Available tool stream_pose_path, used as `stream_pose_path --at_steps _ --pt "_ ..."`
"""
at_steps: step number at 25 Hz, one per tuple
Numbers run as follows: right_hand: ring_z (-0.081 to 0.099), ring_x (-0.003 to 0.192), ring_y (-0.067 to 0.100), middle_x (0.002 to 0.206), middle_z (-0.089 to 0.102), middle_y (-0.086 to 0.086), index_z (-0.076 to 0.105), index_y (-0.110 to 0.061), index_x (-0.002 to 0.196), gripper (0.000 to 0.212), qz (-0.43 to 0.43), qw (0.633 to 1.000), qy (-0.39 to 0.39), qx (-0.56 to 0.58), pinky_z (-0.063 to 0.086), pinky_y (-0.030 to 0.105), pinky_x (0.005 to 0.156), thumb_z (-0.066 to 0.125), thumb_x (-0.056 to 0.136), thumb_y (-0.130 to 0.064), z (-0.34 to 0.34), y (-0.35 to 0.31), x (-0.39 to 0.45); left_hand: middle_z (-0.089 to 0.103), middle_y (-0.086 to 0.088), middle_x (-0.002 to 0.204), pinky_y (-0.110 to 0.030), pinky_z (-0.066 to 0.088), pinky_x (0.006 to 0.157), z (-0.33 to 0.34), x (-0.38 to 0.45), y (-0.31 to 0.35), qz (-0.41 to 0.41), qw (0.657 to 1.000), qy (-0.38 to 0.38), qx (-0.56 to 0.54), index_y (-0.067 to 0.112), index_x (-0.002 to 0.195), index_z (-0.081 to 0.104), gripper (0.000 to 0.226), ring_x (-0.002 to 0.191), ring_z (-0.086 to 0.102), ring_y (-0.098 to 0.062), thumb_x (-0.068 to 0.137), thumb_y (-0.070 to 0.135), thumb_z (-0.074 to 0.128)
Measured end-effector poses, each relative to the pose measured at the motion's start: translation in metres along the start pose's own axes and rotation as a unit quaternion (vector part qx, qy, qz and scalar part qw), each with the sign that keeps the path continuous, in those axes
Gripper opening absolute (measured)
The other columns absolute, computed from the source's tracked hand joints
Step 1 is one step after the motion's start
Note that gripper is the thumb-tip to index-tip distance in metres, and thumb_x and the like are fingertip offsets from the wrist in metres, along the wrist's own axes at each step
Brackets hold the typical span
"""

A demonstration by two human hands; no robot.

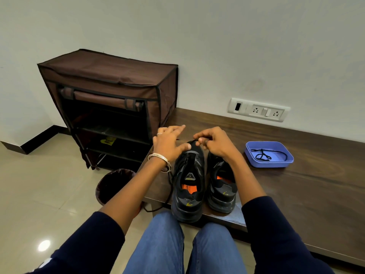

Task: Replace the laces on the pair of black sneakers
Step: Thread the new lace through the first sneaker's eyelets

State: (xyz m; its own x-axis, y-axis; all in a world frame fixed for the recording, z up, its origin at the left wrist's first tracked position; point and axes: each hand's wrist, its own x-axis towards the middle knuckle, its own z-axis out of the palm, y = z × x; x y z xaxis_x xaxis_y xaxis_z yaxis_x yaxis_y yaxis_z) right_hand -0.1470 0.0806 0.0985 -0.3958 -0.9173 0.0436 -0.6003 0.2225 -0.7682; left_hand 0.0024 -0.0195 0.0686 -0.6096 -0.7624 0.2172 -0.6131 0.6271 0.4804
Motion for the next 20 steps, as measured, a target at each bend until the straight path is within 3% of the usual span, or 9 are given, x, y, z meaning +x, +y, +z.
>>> stream_pose_path --at_steps 3,6,8,11,13,15,17,19,20 --pt "0.068 0.057 0.018 0.070 0.071 0.005 0.069 -0.010 0.089 0.013 0.000 0.998 0.041 0.041 0.055 0.025 0.057 0.066 0.087 0.002 0.005 -0.006 0.002 0.073 -0.002 0.101 -0.031 0.049 0.092 0.003 0.001 0.011 0.045 0.979 -0.013 -0.197 0.021 0.116 0.069 0.033 0.098 0.064 -0.009 0.084 0.025 0.071" --pt "0.057 0.054 0.001 0.065 0.067 -0.005 0.075 -0.014 0.083 0.005 -0.009 0.995 0.095 0.021 0.047 0.014 0.055 0.075 0.083 -0.009 0.001 -0.004 0.000 0.074 -0.005 0.076 -0.003 0.044 0.068 0.003 -0.001 0.009 0.010 0.964 0.010 -0.266 0.009 0.094 0.076 0.011 0.064 0.062 0.008 0.087 0.013 0.068" --pt "0.053 0.059 -0.002 0.067 0.065 -0.009 0.077 -0.014 0.091 0.009 -0.002 0.997 0.076 0.008 0.045 0.013 0.061 0.071 0.086 -0.008 0.000 0.000 0.000 0.074 -0.001 0.078 -0.001 0.043 0.069 0.001 -0.003 0.007 0.005 0.966 0.010 -0.257 0.013 0.093 0.076 0.010 0.067 0.063 0.007 0.085 0.016 0.071" --pt "0.063 0.062 0.008 0.077 0.072 0.005 0.075 -0.009 0.093 0.014 0.022 0.997 0.063 0.038 0.058 0.025 0.068 0.067 0.087 0.000 0.006 -0.001 0.000 0.073 0.003 0.079 -0.008 0.049 0.070 0.004 -0.003 0.008 0.008 0.964 0.000 -0.265 0.016 0.093 0.076 0.012 0.071 0.065 0.000 0.081 0.020 0.075" --pt "0.065 0.057 0.013 0.075 0.072 0.010 0.072 -0.006 0.085 0.008 0.051 0.990 0.104 0.081 0.060 0.028 0.062 0.069 0.086 0.002 0.014 -0.002 0.000 0.072 -0.003 0.072 -0.015 0.051 0.063 0.008 0.000 0.011 -0.025 0.960 0.003 -0.280 0.012 0.083 0.077 0.005 0.059 0.063 -0.005 0.081 0.017 0.075" --pt "0.064 0.053 0.014 0.069 0.070 0.008 0.069 -0.005 0.074 0.015 0.093 0.979 0.157 0.097 0.059 0.029 0.056 0.067 0.087 0.001 0.024 0.010 0.009 0.072 -0.006 0.070 -0.021 0.052 0.064 0.016 0.005 0.010 -0.074 0.963 0.005 -0.260 0.010 0.077 0.075 0.008 0.058 0.062 -0.010 0.081 0.018 0.075" --pt "0.068 0.063 0.024 0.074 0.070 0.013 0.064 -0.006 0.067 0.022 0.146 0.972 0.173 0.056 0.061 0.037 0.059 0.062 0.088 0.003 0.037 0.025 0.019 0.071 -0.007 0.072 -0.026 0.051 0.070 0.029 0.008 0.007 -0.118 0.970 0.005 -0.214 0.009 0.074 0.074 0.013 0.069 0.063 -0.015 0.081 0.020 0.074" --pt "0.068 0.081 0.032 0.088 0.069 0.018 0.064 -0.003 0.078 0.009 0.187 0.974 0.128 -0.023 0.058 0.039 0.068 0.068 0.085 -0.006 0.051 0.038 0.024 0.071 -0.008 0.076 -0.026 0.047 0.072 0.042 0.009 0.008 -0.147 0.969 -0.003 -0.197 0.006 0.075 0.074 0.014 0.075 0.061 -0.016 0.081 0.019 0.071" --pt "0.066 0.086 0.032 0.093 0.067 0.018 0.064 -0.001 0.087 0.017 0.205 0.972 0.099 -0.059 0.054 0.036 0.069 0.073 0.083 -0.014 0.057 0.041 0.023 0.071 -0.008 0.076 -0.025 0.046 0.072 0.048 0.011 0.009 -0.153 0.969 -0.007 -0.194 0.005 0.075 0.074 0.014 0.077 0.060 -0.015 0.081 0.017 0.070"
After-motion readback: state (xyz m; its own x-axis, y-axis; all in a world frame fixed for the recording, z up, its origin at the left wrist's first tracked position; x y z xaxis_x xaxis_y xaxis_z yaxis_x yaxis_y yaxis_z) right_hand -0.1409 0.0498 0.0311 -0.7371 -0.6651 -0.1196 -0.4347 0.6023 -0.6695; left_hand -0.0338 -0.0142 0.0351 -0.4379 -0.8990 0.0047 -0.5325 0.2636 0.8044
